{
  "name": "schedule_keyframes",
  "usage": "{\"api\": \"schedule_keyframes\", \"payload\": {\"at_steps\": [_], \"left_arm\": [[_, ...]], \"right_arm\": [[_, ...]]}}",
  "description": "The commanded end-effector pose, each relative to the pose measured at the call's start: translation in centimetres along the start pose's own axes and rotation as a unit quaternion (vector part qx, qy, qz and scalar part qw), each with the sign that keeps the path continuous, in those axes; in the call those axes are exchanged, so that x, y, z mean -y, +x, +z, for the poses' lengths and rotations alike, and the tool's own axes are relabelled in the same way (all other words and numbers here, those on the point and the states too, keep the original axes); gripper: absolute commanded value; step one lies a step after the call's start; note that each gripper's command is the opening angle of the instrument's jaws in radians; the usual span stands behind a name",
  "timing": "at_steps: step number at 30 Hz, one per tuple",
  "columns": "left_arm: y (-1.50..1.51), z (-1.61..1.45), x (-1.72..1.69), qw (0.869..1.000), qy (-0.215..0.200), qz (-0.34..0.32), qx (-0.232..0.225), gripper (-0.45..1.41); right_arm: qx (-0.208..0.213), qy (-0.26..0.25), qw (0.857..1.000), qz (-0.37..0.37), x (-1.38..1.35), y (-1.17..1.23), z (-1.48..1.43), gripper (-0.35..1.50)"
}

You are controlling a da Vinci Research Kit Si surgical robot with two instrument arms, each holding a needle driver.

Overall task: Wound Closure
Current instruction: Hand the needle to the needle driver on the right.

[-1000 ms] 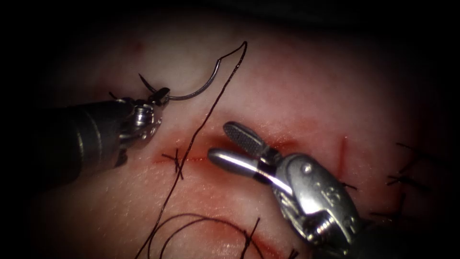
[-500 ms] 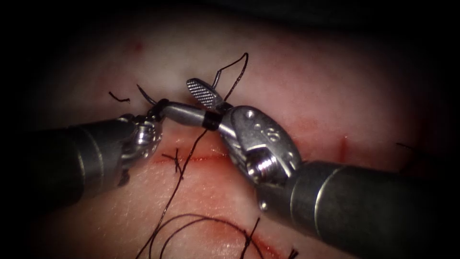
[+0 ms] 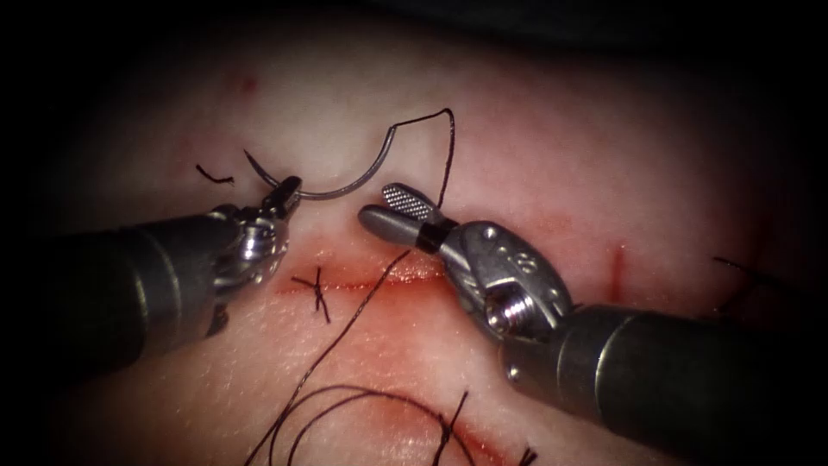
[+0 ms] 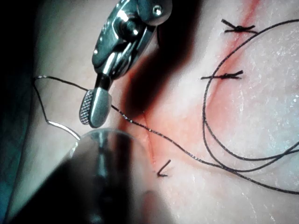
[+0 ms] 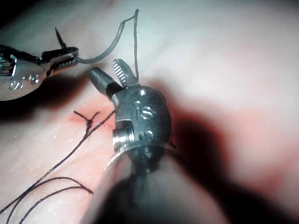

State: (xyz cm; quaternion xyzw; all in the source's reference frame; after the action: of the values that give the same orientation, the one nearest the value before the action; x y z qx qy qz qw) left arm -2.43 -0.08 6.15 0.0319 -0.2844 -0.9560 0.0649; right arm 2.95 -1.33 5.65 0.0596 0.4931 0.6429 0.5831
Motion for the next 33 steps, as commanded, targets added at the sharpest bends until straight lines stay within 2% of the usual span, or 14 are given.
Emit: {"api": "schedule_keyframes", "payload": {"at_steps": [1,2,8,17,18,19,20,21,22,29,30,31,33], "left_arm": [[0.06,0.06,0.02,1.000,0.002,-0.001,-0.001,-0.45],[0.06,0.06,0.02,1.000,0.003,-0.002,-0.001,-0.45],[0.07,0.01,0.02,1.000,0.009,-0.006,-0.006,-0.45],[0.07,-0.02,0.02,1.000,0.018,-0.014,-0.007,-0.45],[0.07,-0.02,0.02,1.000,0.018,-0.014,-0.007,-0.45],[0.07,-0.02,0.02,1.000,0.018,-0.014,-0.007,-0.45],[0.07,-0.02,0.02,1.000,0.018,-0.014,-0.007,-0.45],[0.07,-0.02,0.02,1.000,0.019,-0.014,-0.009,-0.45],[0.07,-0.02,0.02,1.000,0.019,-0.010,-0.011,-0.45],[0.08,-0.01,0.03,0.999,0.027,0.004,-0.040,-0.45],[0.08,-0.01,0.03,0.999,0.028,0.004,-0.044,-0.20],[0.09,-0.01,0.03,0.999,0.029,0.004,-0.045,0.14],[0.09,-0.04,0.02,0.998,0.029,-0.008,-0.046,0.31]], "right_arm": [[-0.001,-0.002,1.000,0.013,0.00,0.01,0.09,1.08],[-0.002,-0.005,1.000,0.020,0.00,0.03,0.11,1.20],[-0.003,-0.002,0.999,0.052,-0.01,0.07,0.26,1.31],[0.000,0.000,0.998,0.070,0.02,0.06,0.47,1.35],[0.010,-0.003,0.997,0.078,0.03,0.05,0.49,1.13],[0.010,-0.003,0.997,0.078,0.03,0.05,0.49,1.13],[0.014,-0.003,0.997,0.081,0.03,0.06,0.49,0.81],[0.016,0.000,0.996,0.084,0.03,0.05,0.48,0.14],[0.019,-0.001,0.996,0.090,0.03,0.06,0.48,-0.35],[0.027,-0.006,0.995,0.098,0.04,0.12,0.43,-0.35],[0.024,-0.008,0.995,0.093,0.03,0.14,0.42,-0.35],[0.019,-0.005,0.996,0.085,0.00,0.17,0.40,-0.35],[0.010,-0.004,0.997,0.075,-0.06,0.21,0.35,-0.35]]}}
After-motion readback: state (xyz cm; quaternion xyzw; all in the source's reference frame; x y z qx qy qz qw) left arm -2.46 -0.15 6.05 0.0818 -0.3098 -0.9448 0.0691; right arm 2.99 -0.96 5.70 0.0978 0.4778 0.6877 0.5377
